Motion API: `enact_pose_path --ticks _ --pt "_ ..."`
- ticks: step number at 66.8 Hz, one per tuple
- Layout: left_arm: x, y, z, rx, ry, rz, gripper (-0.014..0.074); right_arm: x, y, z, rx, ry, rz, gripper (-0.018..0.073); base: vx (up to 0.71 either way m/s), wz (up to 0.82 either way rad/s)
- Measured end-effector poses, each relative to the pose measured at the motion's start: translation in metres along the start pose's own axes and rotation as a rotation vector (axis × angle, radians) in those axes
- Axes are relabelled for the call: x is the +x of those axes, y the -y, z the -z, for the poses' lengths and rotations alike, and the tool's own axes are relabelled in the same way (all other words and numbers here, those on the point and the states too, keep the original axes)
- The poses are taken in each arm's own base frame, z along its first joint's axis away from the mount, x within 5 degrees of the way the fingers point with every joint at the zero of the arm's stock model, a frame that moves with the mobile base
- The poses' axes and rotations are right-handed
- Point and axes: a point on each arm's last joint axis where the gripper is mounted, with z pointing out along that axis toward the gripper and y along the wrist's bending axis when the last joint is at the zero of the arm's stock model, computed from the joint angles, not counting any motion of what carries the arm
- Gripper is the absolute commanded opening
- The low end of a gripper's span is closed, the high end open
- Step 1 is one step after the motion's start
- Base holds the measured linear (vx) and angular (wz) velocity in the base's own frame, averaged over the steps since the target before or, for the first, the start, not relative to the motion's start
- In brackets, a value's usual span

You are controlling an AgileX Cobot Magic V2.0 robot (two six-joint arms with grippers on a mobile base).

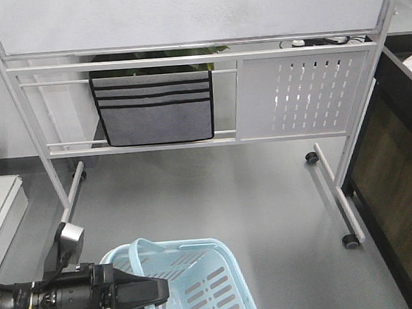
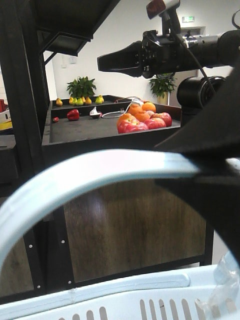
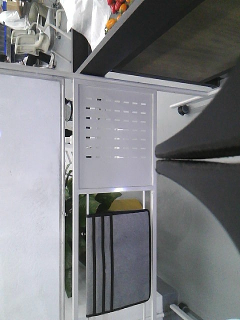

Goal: Place coke in basket with both arms
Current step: 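Turn the base toward the white shelves holding the red Coca-Cola bottle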

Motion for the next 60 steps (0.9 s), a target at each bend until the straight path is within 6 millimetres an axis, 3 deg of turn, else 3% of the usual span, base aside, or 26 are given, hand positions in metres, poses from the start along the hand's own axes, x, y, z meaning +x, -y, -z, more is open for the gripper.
enact_pose_path --ticks 60 --pt "0.0 0.0 0.0 0.0 0.0 0.0 -0.0006 0.0 0.0 0.0 0.0 0.0 0.0 -0.0009 0.08 0.15"
